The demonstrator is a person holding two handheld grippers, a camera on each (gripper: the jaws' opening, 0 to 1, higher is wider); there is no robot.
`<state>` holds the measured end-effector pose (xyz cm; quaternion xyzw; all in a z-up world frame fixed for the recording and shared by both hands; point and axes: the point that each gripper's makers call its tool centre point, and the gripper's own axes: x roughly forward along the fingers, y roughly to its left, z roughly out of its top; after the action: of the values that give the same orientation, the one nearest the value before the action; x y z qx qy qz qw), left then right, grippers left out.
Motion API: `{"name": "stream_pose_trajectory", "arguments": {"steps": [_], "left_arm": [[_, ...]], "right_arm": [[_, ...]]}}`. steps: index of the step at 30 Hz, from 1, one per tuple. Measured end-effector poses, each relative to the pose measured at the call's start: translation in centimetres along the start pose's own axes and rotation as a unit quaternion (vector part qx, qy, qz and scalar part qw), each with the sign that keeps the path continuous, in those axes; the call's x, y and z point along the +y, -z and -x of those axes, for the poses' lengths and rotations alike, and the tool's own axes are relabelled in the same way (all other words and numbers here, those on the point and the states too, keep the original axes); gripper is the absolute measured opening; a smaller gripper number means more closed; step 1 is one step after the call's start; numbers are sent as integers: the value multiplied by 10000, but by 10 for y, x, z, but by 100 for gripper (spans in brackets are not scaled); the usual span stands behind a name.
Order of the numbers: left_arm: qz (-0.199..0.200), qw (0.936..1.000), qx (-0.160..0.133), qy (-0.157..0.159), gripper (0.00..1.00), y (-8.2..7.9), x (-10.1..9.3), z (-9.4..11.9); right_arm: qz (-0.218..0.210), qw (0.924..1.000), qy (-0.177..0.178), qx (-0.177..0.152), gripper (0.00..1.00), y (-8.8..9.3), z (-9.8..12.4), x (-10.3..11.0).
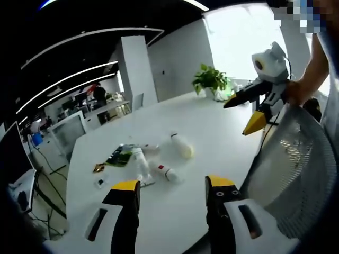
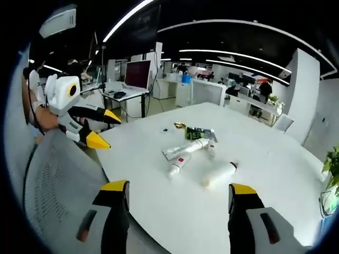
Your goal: Arrange the skincare products in the storage area until every visible bottle or jar stands upright without overlapping.
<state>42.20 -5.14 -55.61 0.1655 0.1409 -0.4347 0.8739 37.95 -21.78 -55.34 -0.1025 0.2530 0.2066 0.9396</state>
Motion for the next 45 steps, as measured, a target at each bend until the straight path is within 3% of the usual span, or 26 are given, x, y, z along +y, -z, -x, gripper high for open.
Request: {"name": "stream_pose_trajectory", "arguments": {"steps": [2,5,8,15,17,18,19,20,22,26,30,32,33,36,40,43,45], "left_arm": [[-2,10000,6,1,50,0,0,0],[71,10000,-41,-9,51,-1,2,0],[146,9998,-129,-36,51,-5,4,1],[310,9991,-249,171,52,-9,0,1],[710,9968,-259,243,54,-10,2,0],[1203,9922,-149,293,56,-9,6,-1],[1417,9889,-173,413,57,-11,7,-3],[1551,9872,-185,331,60,-11,15,-5],[1741,9836,-162,452,64,-12,20,-12],[1636,9854,-130,451,66,-11,35,-35],[1420,9887,156,446,70,-1,49,-58],[926,9938,394,469,69,4,60,-66],[709,9960,378,393,68,4,70,-71],[800,9950,442,390,67,10,86,-87],[492,9954,784,228,59,33,110,-115],[556,9947,831,247,55,38,115,-135],[727,9936,719,473,42,37,111,-157]], "right_arm": [[-121,9999,-15,23,76,3,-1,3],[483,9983,170,273,71,13,1,1],[562,9981,115,231,70,13,-2,7],[940,9935,-107,633,70,27,-10,21],[943,9930,-130,696,70,29,-11,21],[918,9929,-127,739,70,31,-12,20],[896,9929,-98,772,70,32,-12,18],[875,9929,-63,802,70,33,-12,16],[811,9930,1,856,71,36,-11,14],[763,9927,-6,934,71,39,-11,13],[770,9920,-53,1002,69,42,-13,14],[770,9919,-66,1011,70,42,-13,14],[761,9920,-79,1004,70,42,-14,15],[757,9920,-97,1002,68,42,-14,14],[782,9918,-63,1007,66,43,-13,11],[756,9920,12,1012,66,44,-13,7],[732,9924,48,991,66,44,-13,4]]}}
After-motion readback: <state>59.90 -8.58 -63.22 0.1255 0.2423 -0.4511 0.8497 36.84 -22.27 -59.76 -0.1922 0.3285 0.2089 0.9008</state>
